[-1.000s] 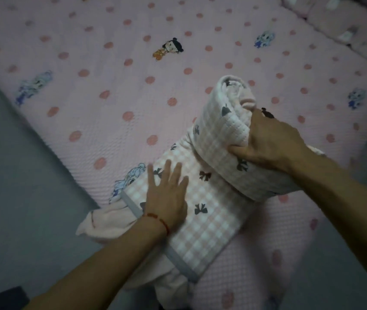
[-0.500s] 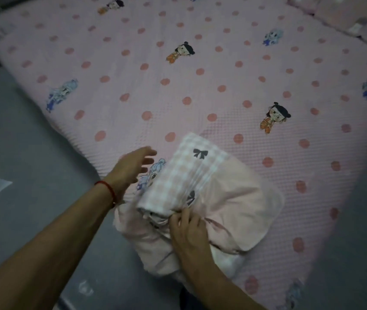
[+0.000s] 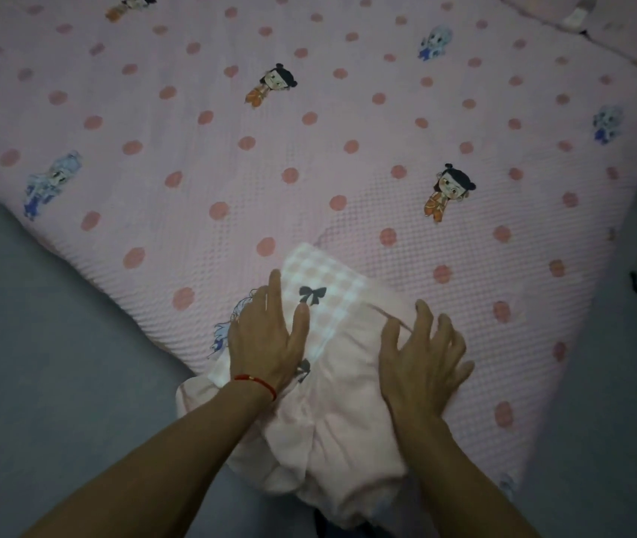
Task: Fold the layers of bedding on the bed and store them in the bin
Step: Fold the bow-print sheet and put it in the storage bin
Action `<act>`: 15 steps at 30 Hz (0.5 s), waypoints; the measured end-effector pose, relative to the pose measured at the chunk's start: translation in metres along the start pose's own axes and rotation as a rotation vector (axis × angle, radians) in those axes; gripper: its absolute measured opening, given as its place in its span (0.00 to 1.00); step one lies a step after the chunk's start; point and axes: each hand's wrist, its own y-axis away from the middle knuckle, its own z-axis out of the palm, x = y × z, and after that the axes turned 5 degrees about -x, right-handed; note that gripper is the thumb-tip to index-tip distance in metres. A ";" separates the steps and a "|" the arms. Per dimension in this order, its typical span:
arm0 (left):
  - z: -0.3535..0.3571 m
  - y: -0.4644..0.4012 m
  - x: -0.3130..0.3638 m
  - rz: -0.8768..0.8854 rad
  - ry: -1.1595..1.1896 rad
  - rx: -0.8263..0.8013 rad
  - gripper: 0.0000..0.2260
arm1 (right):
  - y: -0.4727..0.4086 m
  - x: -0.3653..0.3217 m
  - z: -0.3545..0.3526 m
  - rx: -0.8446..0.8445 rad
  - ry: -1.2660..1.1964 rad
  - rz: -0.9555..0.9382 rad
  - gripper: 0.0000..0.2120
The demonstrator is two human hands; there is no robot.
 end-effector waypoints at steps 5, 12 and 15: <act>0.009 -0.008 -0.012 -0.009 0.115 -0.014 0.30 | 0.002 0.018 0.028 0.050 -0.233 0.116 0.30; 0.042 -0.040 -0.032 -0.045 0.060 -0.165 0.33 | -0.025 0.016 0.067 0.153 -0.295 0.197 0.25; 0.059 -0.052 -0.042 -0.052 0.031 -0.185 0.34 | -0.038 0.023 0.086 0.187 -0.216 0.189 0.25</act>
